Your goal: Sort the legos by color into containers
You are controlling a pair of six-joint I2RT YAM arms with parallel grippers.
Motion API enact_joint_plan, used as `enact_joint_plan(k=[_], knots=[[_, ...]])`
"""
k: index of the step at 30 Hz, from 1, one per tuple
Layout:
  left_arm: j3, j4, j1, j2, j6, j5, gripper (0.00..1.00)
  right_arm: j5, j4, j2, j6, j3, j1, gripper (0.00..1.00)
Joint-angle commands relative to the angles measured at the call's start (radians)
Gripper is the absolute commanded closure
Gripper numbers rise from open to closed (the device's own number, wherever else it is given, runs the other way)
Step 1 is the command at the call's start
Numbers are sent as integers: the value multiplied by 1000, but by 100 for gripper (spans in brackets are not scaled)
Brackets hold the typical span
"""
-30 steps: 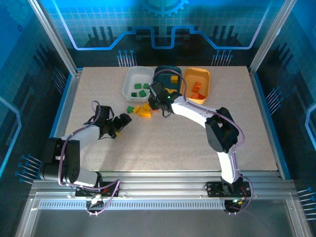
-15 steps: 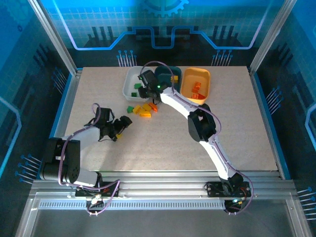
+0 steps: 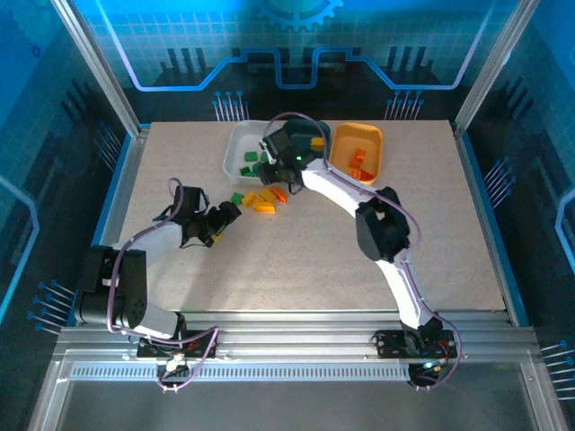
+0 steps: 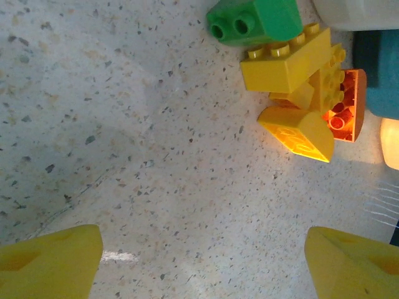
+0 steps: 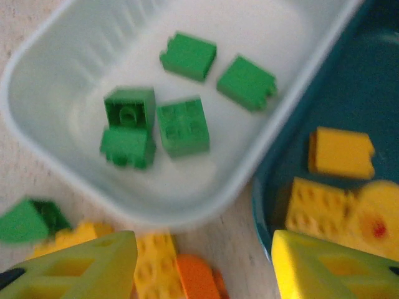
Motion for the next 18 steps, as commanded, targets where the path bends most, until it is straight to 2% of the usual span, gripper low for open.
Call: enact_joint_plan(k=[1, 3, 8, 12, 18], knots=[[19, -1, 9, 12, -2, -7, 14, -8, 100, -199, 65, -204, -17, 41], [18, 0, 9, 4, -6, -14, 14, -41, 120, -249, 112, -307, -13, 40], [-2, -24, 17, -67, -36, -95, 10, -19, 125, -264, 264, -430, 60, 22], [-45, -42, 32, -146, -69, -141, 1, -4, 120, -193, 343, -387, 118, 16], [-84, -107, 49, -219, -57, -160, 1, 37, 53, -64, 456, -263, 135, 10]])
